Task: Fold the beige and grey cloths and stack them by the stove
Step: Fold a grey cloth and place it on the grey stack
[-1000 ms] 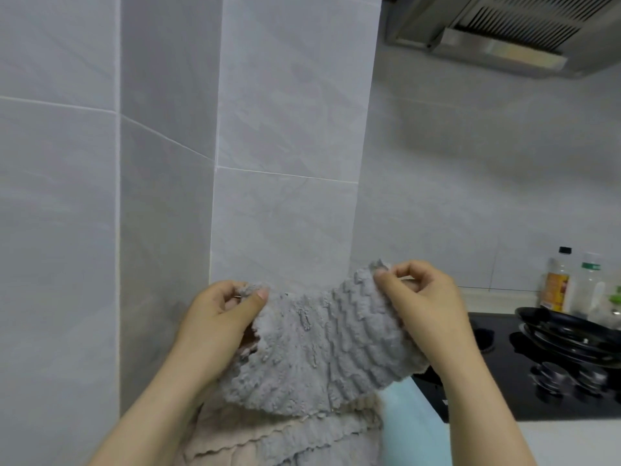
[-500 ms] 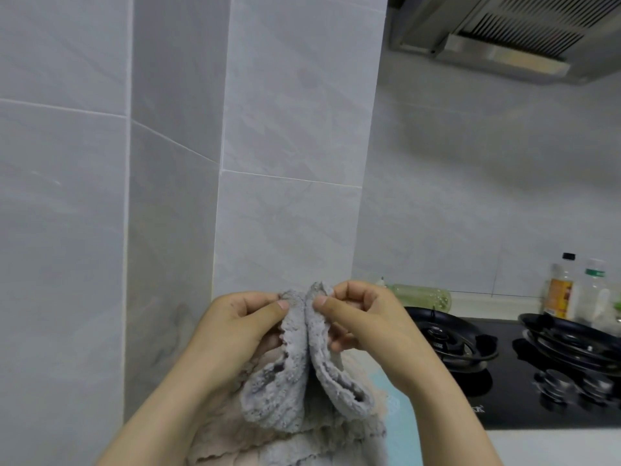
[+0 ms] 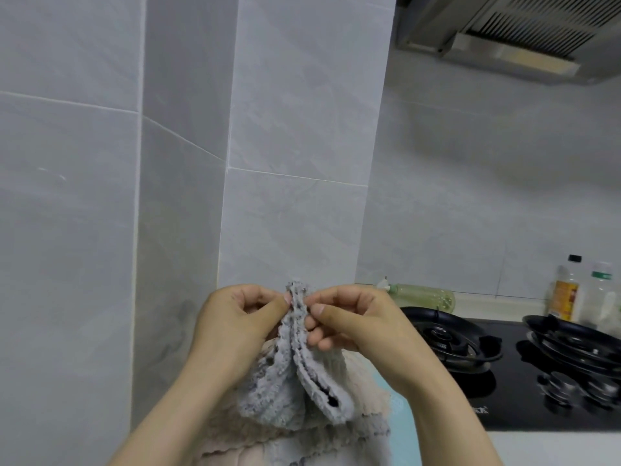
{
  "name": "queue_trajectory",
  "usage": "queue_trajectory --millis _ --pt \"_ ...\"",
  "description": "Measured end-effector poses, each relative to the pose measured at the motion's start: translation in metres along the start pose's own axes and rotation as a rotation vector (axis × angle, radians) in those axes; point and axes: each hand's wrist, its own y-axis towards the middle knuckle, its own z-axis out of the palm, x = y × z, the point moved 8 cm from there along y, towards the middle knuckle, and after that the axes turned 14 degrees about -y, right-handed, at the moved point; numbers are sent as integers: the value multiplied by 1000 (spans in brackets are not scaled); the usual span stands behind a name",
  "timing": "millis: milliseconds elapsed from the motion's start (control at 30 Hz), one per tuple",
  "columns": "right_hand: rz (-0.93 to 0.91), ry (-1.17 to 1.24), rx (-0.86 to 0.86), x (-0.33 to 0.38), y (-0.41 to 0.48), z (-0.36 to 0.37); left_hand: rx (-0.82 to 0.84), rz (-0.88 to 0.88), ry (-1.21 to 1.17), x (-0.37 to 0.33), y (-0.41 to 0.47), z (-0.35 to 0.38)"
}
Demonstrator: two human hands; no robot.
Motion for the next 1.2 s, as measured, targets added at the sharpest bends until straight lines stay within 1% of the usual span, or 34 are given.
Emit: queue_trajectory --millis 67,200,300,567,600,667,733,767,833,867,933,1000,1067,1133,1200 --pt "2 -32 -42 -2 2 0 -1 1 14 -1 -1 1" --pt "-27 -156 -182 -3 4 -4 35 -26 6 -4 -3 7" --pt "-45 -194 -241 -3 6 -6 40 -25 7 -4 -4 6" --pt "-58 -207 -218 -4 6 -6 -37 8 69 3 4 -6" --pt "-52 -209 -249 -5 6 -12 -53 14 69 2 5 -9" --pt "-31 -261 -382 -10 5 -30 -83 25 65 1 7 -15" --pt "26 -405 -485 -21 5 -42 -101 37 59 -3 8 -17" --pt "81 -464 -471 -32 8 -41 -109 34 67 -3 8 -17" --pt "210 -490 -337 -53 15 -32 -125 19 83 -2 8 -18" --pt "262 -438 -232 -60 17 -21 -130 1 61 0 8 -19" --pt "313 -226 -70 -68 18 -3 -134 -35 -16 3 7 -20" --pt "260 -31 -31 -60 17 3 -169 -19 16 1 7 -24" --pt "202 15 -89 -53 18 -1 -203 62 131 -6 6 -26" --pt "150 -87 -244 -50 21 -11 -230 217 294 -17 4 -25" --pt "21 -226 -423 -34 16 -19 -269 332 452 -23 1 -26"
